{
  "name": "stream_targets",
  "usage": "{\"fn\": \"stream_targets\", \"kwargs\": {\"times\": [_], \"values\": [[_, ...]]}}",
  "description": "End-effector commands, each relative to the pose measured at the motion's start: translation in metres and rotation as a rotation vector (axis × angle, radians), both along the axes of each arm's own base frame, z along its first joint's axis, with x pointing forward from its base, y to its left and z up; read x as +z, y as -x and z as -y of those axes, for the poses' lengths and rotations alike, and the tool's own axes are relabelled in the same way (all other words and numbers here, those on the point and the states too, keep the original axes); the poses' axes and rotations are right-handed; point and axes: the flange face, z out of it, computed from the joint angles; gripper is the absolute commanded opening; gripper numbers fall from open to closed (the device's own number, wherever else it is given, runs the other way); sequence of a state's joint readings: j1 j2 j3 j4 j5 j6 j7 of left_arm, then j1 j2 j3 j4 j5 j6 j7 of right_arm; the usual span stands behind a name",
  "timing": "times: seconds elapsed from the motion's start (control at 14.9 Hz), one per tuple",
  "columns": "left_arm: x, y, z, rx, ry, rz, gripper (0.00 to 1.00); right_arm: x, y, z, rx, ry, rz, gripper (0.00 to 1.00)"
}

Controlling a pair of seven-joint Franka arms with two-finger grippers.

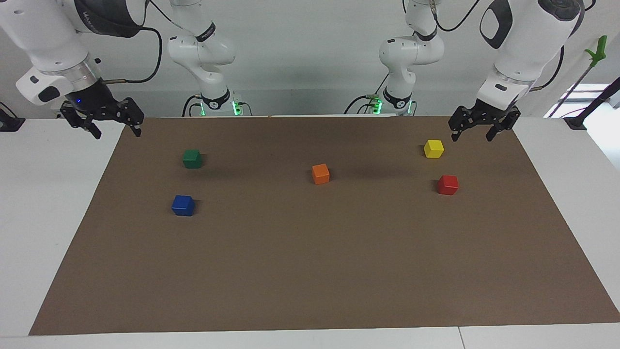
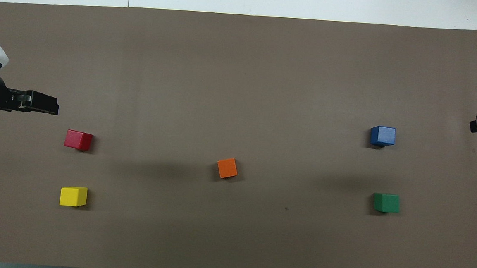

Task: Transfer red block to right arm and stack on blue block
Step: 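Lower the left gripper onto the red block and close it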

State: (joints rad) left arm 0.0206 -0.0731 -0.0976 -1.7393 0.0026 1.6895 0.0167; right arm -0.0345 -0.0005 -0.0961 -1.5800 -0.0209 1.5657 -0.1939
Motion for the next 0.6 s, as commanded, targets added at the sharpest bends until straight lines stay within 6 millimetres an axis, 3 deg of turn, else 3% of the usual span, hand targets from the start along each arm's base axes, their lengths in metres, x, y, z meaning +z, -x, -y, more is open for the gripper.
{"fn": "stream_targets", "kwargs": {"times": [0.0,0.54], "values": [[-0.0008,0.0019,0.001,0.012,-0.002,-0.006,1.0,0.0036,0.0042,0.0029,-0.018,-0.009,-0.013,1.0],[-0.0058,0.0106,-0.0043,0.039,-0.005,-0.035,1.0,0.0047,0.0033,0.0012,0.042,0.005,-0.005,1.0]]}}
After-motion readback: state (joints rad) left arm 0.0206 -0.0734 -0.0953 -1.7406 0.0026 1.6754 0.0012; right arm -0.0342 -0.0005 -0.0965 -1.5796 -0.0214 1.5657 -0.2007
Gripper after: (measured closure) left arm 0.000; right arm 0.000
